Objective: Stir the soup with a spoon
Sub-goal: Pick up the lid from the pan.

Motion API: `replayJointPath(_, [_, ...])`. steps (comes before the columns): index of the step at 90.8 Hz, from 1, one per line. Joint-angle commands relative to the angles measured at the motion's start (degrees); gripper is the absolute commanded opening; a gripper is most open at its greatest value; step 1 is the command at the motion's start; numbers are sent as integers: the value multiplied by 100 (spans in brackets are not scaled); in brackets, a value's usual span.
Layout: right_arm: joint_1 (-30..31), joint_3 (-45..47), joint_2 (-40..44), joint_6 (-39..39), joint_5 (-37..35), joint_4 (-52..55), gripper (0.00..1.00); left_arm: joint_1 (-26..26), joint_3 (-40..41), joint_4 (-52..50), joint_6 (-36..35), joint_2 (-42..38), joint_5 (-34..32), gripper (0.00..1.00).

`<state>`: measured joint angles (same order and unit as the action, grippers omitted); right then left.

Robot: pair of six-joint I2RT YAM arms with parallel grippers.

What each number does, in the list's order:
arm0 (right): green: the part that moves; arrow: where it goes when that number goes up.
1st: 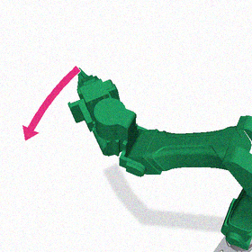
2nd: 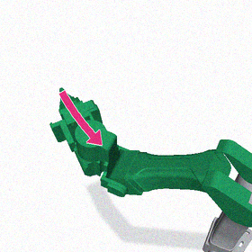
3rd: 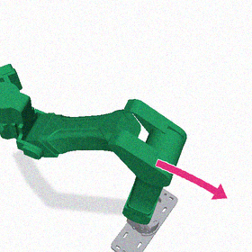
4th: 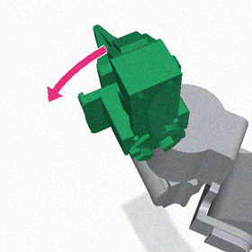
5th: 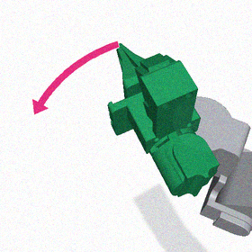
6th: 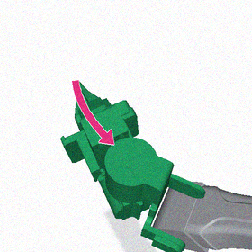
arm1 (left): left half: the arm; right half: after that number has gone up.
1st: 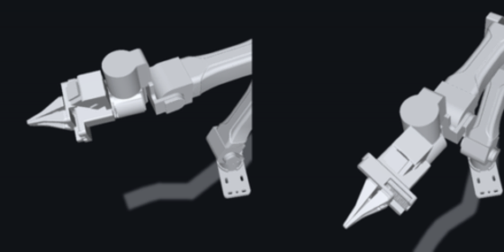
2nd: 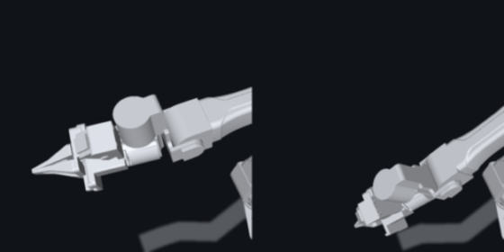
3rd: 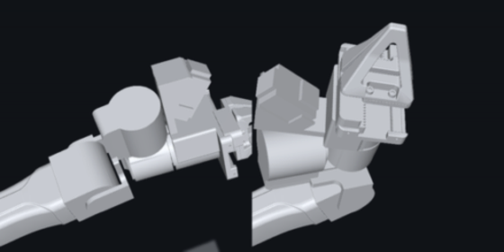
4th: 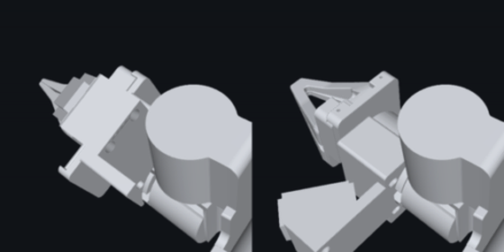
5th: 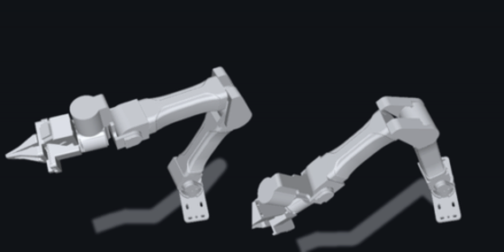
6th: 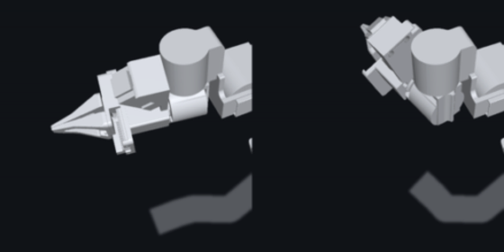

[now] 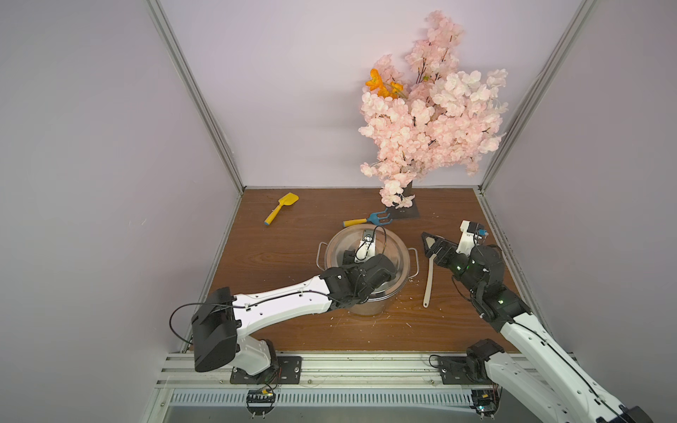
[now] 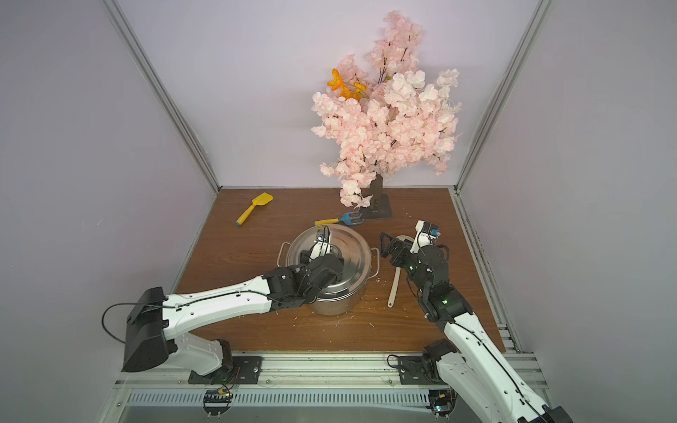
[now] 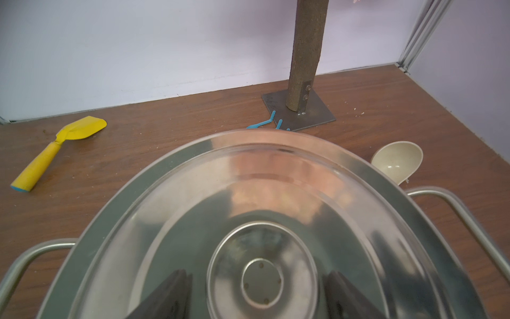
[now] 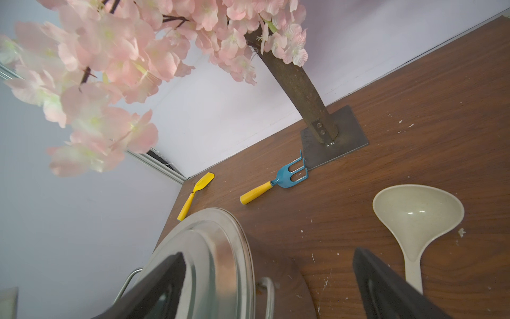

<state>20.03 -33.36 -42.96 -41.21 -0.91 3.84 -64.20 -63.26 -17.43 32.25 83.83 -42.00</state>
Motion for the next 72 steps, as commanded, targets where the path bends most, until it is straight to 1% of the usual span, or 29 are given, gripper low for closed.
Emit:
replayJointPath(1, [27,67,79,-22,-94,-67,99,-52,172,149,57,2,-106,74])
replayJointPath(31, [27,93,70,-25,-128,-92,99,5,266,388,24,120,-78,56])
replayJointPath(39, [27,101,72,-22,-144,-102,99,6,267,442,-23,86,-117,48])
replayJointPath(72, [27,85,108,-1,-207,-86,99,18,252,644,-177,-237,-242,49])
